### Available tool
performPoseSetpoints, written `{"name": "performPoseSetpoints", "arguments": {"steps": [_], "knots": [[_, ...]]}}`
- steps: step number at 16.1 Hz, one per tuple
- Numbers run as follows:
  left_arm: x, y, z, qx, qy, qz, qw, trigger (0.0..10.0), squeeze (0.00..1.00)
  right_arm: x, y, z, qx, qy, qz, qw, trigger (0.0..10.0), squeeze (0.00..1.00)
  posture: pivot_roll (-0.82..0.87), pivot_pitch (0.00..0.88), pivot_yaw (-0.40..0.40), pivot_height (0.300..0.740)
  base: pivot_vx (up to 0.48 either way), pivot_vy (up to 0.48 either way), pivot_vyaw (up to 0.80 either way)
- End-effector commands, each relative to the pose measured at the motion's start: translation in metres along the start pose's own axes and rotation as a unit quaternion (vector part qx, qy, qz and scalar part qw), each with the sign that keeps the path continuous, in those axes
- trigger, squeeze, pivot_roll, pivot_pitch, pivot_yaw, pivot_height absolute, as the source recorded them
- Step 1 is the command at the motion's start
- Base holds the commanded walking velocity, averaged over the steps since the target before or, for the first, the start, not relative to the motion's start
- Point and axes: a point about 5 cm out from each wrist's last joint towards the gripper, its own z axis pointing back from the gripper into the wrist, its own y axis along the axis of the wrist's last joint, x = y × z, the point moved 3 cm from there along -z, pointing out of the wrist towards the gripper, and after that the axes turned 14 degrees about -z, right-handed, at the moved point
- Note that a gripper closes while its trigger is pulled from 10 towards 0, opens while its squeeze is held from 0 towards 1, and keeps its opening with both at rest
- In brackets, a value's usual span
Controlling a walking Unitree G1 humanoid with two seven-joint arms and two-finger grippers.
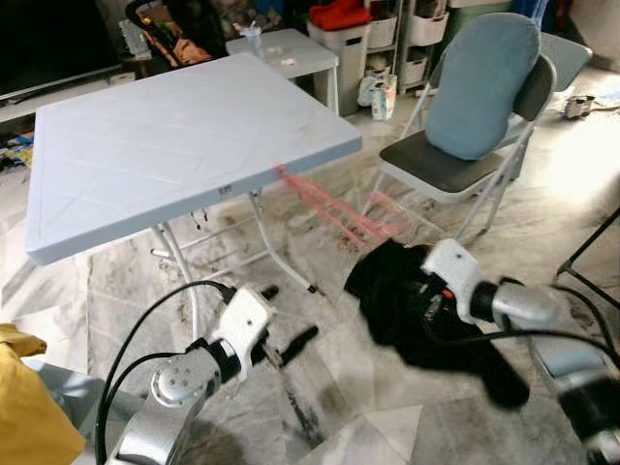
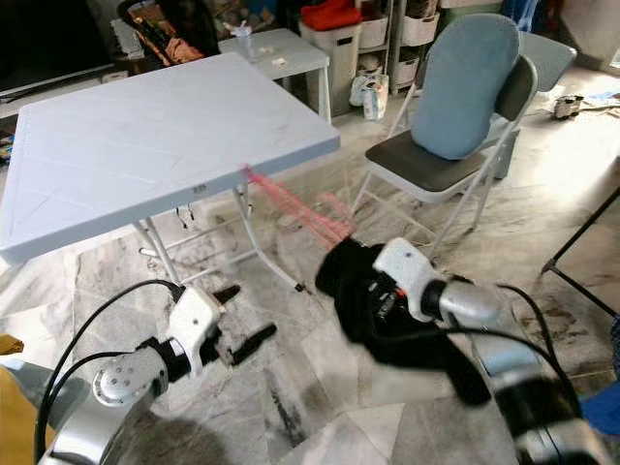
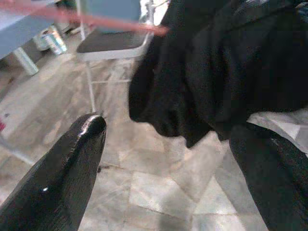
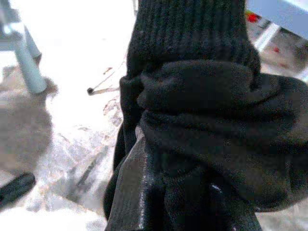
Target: Hang hanger
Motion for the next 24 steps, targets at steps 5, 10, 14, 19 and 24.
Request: {"name": "performPoseSetpoints", "arguments": {"steps": [5, 10, 14, 19, 24], "knots": [[-0.005, 0.009, 0.014, 0.017, -0.038, -0.062, 0.997, 10.0, 1.0, -0.002, -0.022, 0.019, -0.118, 0.154, 0.164, 0.967, 10.0, 0.0, -0.07, 0.0, 0.043, 0.74, 0.0, 0.0, 0.0], [-0.008, 0.012, 0.009, 0.022, -0.035, -0.075, 0.996, 10.0, 1.0, 0.005, -0.03, 0.027, -0.141, 0.166, 0.198, 0.956, 10.0, 0.0, -0.08, 0.0, 0.043, 0.74, 0.0, 0.0, 0.0], [-0.002, 0.004, 0.005, 0.01, -0.045, -0.093, 0.995, 10.0, 0.31, -0.002, -0.025, 0.034, -0.127, 0.216, 0.233, 0.94, 10.0, 0.0, -0.09, 0.0, 0.045, 0.74, 0.0, 0.0, 0.0], [0.016, 0.007, -0.001, 0.034, -0.121, -0.032, 0.992, 0.0, 0.0, -0.004, 0.001, 0.028, -0.073, 0.217, 0.275, 0.934, 10.0, 0.0, -0.1, 0.0, 0.045, 0.74, 0.0, 0.0, 0.0], [0.004, 0.014, -0.006, 0.044, -0.11, -0.065, 0.991, 10.0, 0.0, 0.004, -0.011, 0.025, -0.105, 0.188, 0.305, 0.928, 10.0, 0.0, -0.1, 0.0, 0.048, 0.74, 0.0, 0.0, 0.0]]}}
